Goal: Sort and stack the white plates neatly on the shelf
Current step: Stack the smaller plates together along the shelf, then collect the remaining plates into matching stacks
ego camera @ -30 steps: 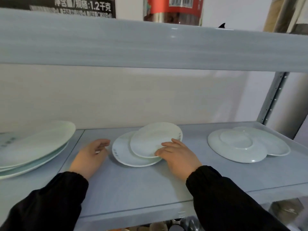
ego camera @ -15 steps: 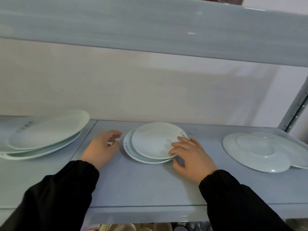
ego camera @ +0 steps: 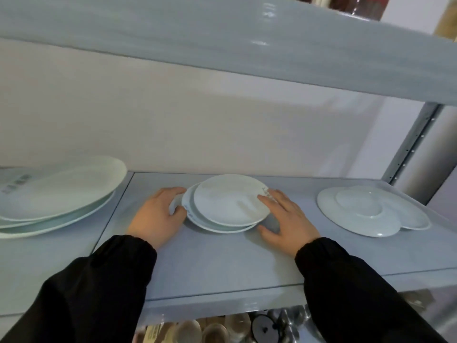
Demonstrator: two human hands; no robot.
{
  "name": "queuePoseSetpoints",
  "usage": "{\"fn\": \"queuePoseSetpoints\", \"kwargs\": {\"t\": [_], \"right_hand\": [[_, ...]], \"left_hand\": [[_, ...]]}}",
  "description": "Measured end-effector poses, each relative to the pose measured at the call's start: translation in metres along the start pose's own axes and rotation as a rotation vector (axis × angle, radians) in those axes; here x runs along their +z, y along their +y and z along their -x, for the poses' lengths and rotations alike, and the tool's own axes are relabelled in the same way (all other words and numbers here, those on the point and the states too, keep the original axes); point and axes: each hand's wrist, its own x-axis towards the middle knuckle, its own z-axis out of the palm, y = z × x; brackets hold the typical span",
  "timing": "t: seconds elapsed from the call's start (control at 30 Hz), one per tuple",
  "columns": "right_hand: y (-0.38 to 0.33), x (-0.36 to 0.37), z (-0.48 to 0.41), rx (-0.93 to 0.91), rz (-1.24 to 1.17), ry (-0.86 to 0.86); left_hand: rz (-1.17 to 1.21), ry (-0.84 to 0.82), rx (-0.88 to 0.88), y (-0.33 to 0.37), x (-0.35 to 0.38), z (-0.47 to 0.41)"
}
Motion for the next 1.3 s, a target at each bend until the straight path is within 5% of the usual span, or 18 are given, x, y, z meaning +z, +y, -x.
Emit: {"fn": "queuePoseSetpoints", "kwargs": {"t": [0.4, 0.6, 1.03, 1.3], "right_hand": [[0.058, -0.037, 0.029, 0.172, 0.114, -0.036], [0.121, -0.061, 0.046, 0.203, 0.118, -0.014], [0.264, -0.114, 0.081, 0.242, 0.072, 0.019], [0.274, -0.118, 0.081, 0.219, -0.136, 0.02]], "left_hand": [[-0.448, 0.018, 0.409, 0.036, 0.03, 0.019], [-0.392, -0.027, 0.607, 0.109, 0.107, 0.022], [-0.438, -0.171, 0.558, 0.216, 0.272, -0.005], [-0.445, -0.182, 0.436, 0.258, 0.336, -0.022]]}}
